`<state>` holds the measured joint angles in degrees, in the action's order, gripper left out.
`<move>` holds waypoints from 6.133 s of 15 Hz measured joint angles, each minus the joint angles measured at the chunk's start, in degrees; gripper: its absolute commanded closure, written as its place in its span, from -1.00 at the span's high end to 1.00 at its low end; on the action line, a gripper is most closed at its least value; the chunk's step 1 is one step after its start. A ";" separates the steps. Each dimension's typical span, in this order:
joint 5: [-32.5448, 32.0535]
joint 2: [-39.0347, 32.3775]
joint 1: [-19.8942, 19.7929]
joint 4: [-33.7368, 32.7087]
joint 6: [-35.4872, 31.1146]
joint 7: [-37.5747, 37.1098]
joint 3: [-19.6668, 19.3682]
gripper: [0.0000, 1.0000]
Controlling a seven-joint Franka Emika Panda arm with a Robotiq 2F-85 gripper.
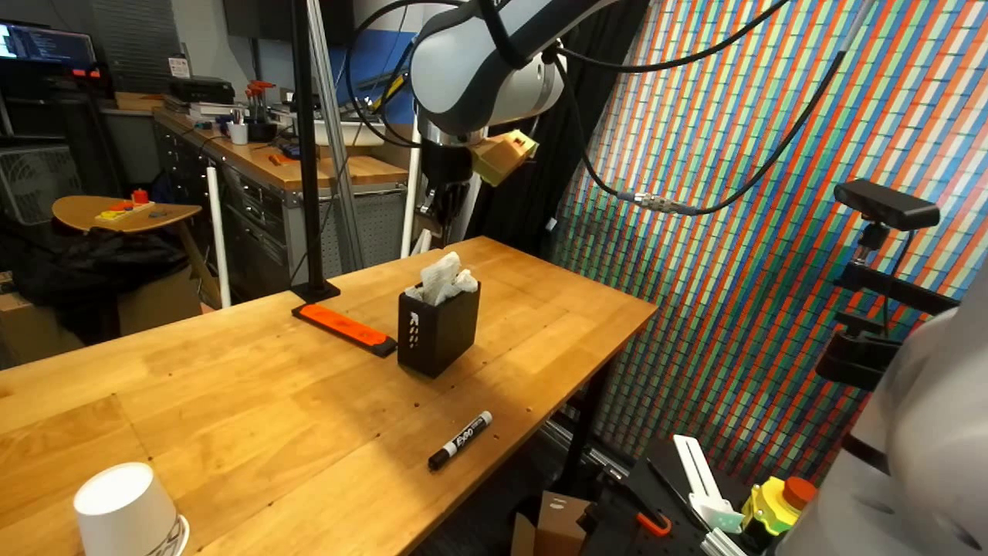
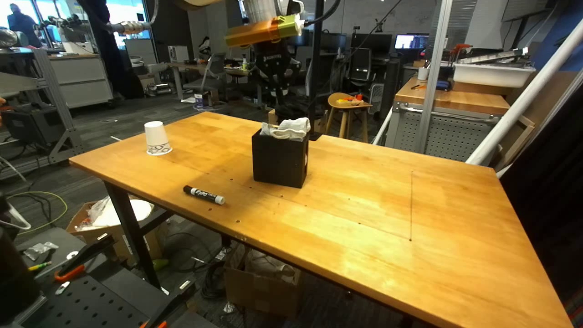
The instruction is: Pick up the white towel from the table and put it in the black basket.
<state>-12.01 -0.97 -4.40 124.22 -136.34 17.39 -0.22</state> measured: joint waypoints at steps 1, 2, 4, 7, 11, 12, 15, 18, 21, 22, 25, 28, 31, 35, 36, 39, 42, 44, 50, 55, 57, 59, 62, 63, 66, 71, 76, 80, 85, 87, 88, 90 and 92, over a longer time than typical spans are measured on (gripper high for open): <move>-0.30 0.24 0.14 -0.04 0.00 -0.10 0.00 -0.91; -0.47 0.32 0.32 -0.15 -0.02 -0.13 0.00 -0.91; -0.49 0.26 0.78 -0.44 -0.07 -0.12 0.02 -0.62; -0.49 -0.39 1.56 -0.99 -0.15 0.60 0.09 -0.04; 0.53 -2.30 2.10 -1.18 -0.55 6.20 0.12 0.57; 1.37 -2.81 2.09 -1.20 -0.79 8.58 0.11 0.71; 4.30 -4.11 1.71 -1.29 -1.38 17.53 0.03 1.00; 5.57 -4.69 0.63 -1.51 -1.38 26.06 -0.26 1.00; 6.16 -4.82 -0.56 -1.61 -1.37 32.22 -0.71 1.00; 6.32 -4.88 -0.88 -1.61 -1.37 33.83 -0.82 0.98; 6.72 -5.26 -1.43 -1.61 -1.37 37.72 -1.08 1.00; 6.73 -5.78 -1.66 -1.64 -1.37 40.32 -1.14 0.99; 6.73 -6.47 -1.67 -1.83 -1.38 42.25 -1.14 0.63; 6.73 -7.63 -1.67 -2.41 -1.47 43.76 -1.14 0.08; 6.73 -7.86 -1.68 -2.48 -1.53 43.97 -1.14 -0.12; 6.73 -8.34 -1.77 -2.52 -1.84 44.51 -1.15 -0.56; 6.73 -8.61 -1.93 -2.52 -1.98 44.69 -1.15 -0.93; 6.73 -8.63 -2.10 -2.52 -1.98 44.69 -1.15 -1.00; 6.32 -8.38 -1.99 -0.71 -2.49 41.65 -1.21 -0.92; 6.27 -8.61 -1.42 1.88 -2.48 35.70 -0.95 -0.93; 6.68 -8.75 -1.33 2.51 -2.43 33.93 -0.77 -0.93; 7.33 -9.01 -1.33 2.73 -2.41 32.59 -0.71 -0.93; 9.29 -9.65 -1.36 2.68 -2.36 31.22 -0.71 -0.93; 10.08 -9.71 -1.45 2.59 -2.21 30.77 -0.72 -0.92; 12.80 -9.93 -1.85 2.19 -0.97 28.21 -0.88 -0.93; 17.56 -10.38 -2.50 1.50 1.13 21.42 -0.97 -0.92; 17.77 -11.04 -2.15 0.69 1.14 16.50 -0.62 -0.92; 15.14 -11.41 -1.37 -0.49 1.08 11.44 -0.52 -0.92; 9.49 -12.01 -0.55 -0.89 1.08 4.04 -0.54 -0.92; 8.27 -12.50 -0.37 -0.90 1.08 2.08 -0.54 -0.92; 8.12 -12.78 -0.32 -0.91 1.08 1.52 -0.54 -0.92; 8.12 -13.49 -0.29 -0.97 1.08 0.94 -0.54 -0.93; 8.12 -14.42 -0.29 -1.15 1.04 0.65 -0.55 -0.93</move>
<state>-3.89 -15.39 -4.69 123.07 -135.31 18.04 -0.76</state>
